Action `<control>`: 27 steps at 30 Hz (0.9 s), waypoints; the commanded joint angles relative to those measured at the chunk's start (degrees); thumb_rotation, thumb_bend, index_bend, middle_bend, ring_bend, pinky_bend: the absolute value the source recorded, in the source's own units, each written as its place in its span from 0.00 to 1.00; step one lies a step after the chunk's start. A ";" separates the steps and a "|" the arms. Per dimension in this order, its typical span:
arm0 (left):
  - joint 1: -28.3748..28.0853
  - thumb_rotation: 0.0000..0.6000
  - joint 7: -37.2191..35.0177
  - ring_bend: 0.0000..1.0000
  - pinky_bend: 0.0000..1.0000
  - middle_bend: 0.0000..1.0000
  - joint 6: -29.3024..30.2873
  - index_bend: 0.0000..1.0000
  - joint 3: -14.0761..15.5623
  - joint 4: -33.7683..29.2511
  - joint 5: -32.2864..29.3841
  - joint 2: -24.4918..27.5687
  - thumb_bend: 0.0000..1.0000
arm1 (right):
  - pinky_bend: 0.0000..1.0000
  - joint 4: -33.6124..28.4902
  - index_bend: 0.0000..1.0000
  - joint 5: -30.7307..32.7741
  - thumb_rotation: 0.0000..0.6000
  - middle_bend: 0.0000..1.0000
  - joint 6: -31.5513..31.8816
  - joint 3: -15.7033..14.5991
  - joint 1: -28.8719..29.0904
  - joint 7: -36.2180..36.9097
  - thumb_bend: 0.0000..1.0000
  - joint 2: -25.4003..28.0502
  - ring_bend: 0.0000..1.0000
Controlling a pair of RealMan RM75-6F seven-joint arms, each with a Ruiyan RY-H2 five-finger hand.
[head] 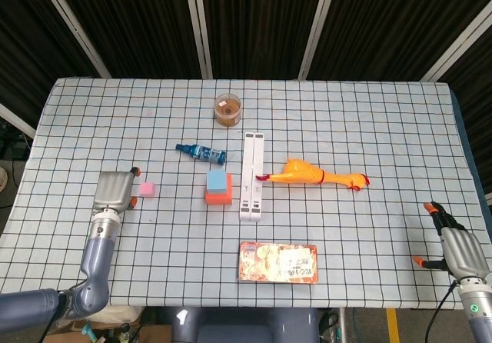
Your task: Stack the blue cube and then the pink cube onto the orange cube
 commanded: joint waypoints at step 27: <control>-1.90 1.00 2.92 0.74 0.75 0.92 -1.04 0.32 -1.00 4.70 -2.65 -4.57 0.34 | 0.25 0.12 0.07 0.37 1.00 0.05 -0.49 -0.08 0.08 -0.20 0.04 -0.15 0.15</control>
